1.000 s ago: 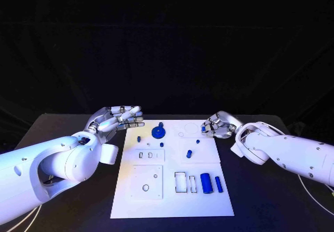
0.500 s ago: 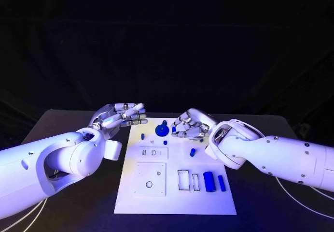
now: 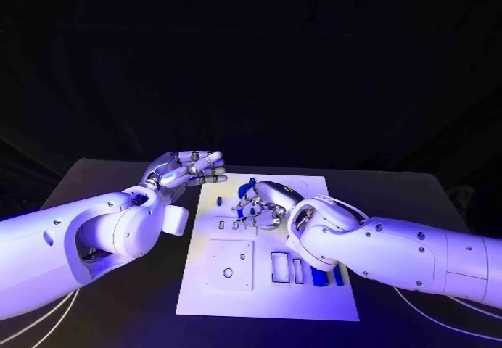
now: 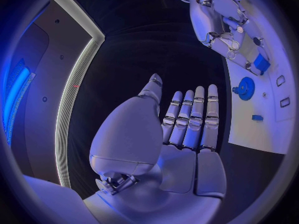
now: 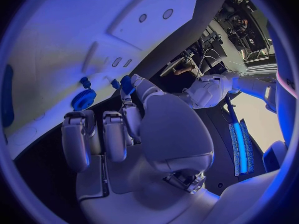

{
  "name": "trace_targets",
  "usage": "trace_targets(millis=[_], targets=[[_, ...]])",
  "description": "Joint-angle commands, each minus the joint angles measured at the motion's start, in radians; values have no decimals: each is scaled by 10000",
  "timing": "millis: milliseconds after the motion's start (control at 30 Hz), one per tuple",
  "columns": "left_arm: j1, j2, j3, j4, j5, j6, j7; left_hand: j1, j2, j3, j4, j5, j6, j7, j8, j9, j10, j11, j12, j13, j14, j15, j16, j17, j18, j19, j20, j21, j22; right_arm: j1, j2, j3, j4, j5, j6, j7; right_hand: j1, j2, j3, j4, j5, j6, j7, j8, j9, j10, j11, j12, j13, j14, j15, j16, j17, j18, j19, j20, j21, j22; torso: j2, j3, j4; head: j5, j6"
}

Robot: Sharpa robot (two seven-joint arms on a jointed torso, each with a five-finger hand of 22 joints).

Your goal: Assemble the parts on the task board

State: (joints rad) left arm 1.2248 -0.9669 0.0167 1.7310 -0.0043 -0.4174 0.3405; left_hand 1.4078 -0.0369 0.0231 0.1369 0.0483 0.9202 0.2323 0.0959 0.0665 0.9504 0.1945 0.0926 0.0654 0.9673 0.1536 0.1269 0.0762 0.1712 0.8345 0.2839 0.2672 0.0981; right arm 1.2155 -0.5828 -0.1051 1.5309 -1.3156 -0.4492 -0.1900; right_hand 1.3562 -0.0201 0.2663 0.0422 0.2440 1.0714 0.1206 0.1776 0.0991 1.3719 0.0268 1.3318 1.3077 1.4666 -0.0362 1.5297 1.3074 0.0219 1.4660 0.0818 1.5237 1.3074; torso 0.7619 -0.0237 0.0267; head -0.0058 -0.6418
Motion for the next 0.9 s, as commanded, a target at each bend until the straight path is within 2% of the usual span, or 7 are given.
trace_targets(millis=[33, 233, 367, 467, 600, 800, 900], targets=[[13, 27, 7, 15, 63, 139, 50, 35, 60, 4, -64, 25, -45, -3, -68, -4, -56, -12, -65, -5, 29, 69, -65, -14, 111, -36, -3, -45, -16, -152, 163, -17, -177, -849, 188, -304, -94, -12, 1, 50, 48, 137, -159, 231, 266, 29, -10, -26, 15, 845, -35, 9, 1829, -83, 695, -99, 58, 2242, 15, 20, 2, 50, -33], [13, 28, 7, 6, 69, 126, 44, 31, 58, -2, -65, 25, -49, 4, -73, -5, -60, -11, -69, -6, 31, 69, -68, -13, 112, -36, -3, -45, -18, -310, 354, -41, -411, -1064, 249, -447, -142, -76, -16, 60, 74, 124, -154, 232, 268, 18, -8, -46, -1, 843, -35, 4, 1820, -81, 689, -100, 51, 2237, 20, 28, -10, 207, -77], [13, 31, 7, 4, 70, 129, 42, 20, 58, -12, -62, 24, -56, 14, -81, -6, -68, -6, -77, -6, 33, 70, -73, -13, 112, -36, -2, -46, -20, -339, 430, -57, -502, -1126, 283, -521, -172, -106, -27, 71, 82, 117, -151, 232, 269, 19, -5, -49, -1, 841, -34, -1, 1812, -80, 688, -100, 50, 2237, 17, 18, -16, 212, -91], [13, 40, 7, 3, 70, 131, 41, 20, 58, -12, -62, 24, -56, 14, -81, -6, -68, -6, -77, -6, 33, 70, -73, -13, 112, -36, -2, -46, -20, -358, 503, -75, -580, -1171, 339, -567, -187, -118, -32, 78, 79, 115, -150, 233, 269, 21, -4, -48, 1, 841, -34, -1, 1812, -80, 689, -100, 50, 2237, 22, 26, -28, 235, -105], [12, 117, 7, -15, 71, 146, 45, 20, 58, -12, -62, 24, -56, 14, -81, -6, -68, -6, -77, -6, 33, 70, -73, -13, 112, -36, -2, -46, -20, -401, 549, -92, -671, -1255, 371, -591, -194, -124, -34, 81, 77, 114, -150, 234, 269, 23, -3, -46, 4, 841, -33, -1, 1813, -81, 691, -100, 53, 2240, 19, 35, -2, 194, -119], [11, 190, 7, -47, 71, 164, 36, 20, 58, -12, -62, 24, -56, 14, -81, -6, -68, -6, -77, -6, 33, 70, -73, -13, 112, -36, -2, -46, -20, -437, 552, -103, -750, -1325, 380, -640, -194, -124, -34, 81, 77, 114, -150, 234, 269, 23, -3, -46, 4, 841, -33, -1, 1813, -81, 691, -100, 53, 2240, 16, 24, -38, 200, -151], [11, 192, 7, -66, 71, 162, 33, 20, 58, -12, -62, 24, -56, 14, -81, -6, -68, -6, -77, -6, 33, 70, -73, -13, 112, -36, -2, -46, -20, -444, 529, -106, -759, -1345, 411, -659, -194, -124, -34, 81, 77, 114, -150, 234, 269, 23, -3, -46, 4, 841, -33, -1, 1813, -81, 691, -100, 53, 2240, 14, 27, -20, 197, -162]])
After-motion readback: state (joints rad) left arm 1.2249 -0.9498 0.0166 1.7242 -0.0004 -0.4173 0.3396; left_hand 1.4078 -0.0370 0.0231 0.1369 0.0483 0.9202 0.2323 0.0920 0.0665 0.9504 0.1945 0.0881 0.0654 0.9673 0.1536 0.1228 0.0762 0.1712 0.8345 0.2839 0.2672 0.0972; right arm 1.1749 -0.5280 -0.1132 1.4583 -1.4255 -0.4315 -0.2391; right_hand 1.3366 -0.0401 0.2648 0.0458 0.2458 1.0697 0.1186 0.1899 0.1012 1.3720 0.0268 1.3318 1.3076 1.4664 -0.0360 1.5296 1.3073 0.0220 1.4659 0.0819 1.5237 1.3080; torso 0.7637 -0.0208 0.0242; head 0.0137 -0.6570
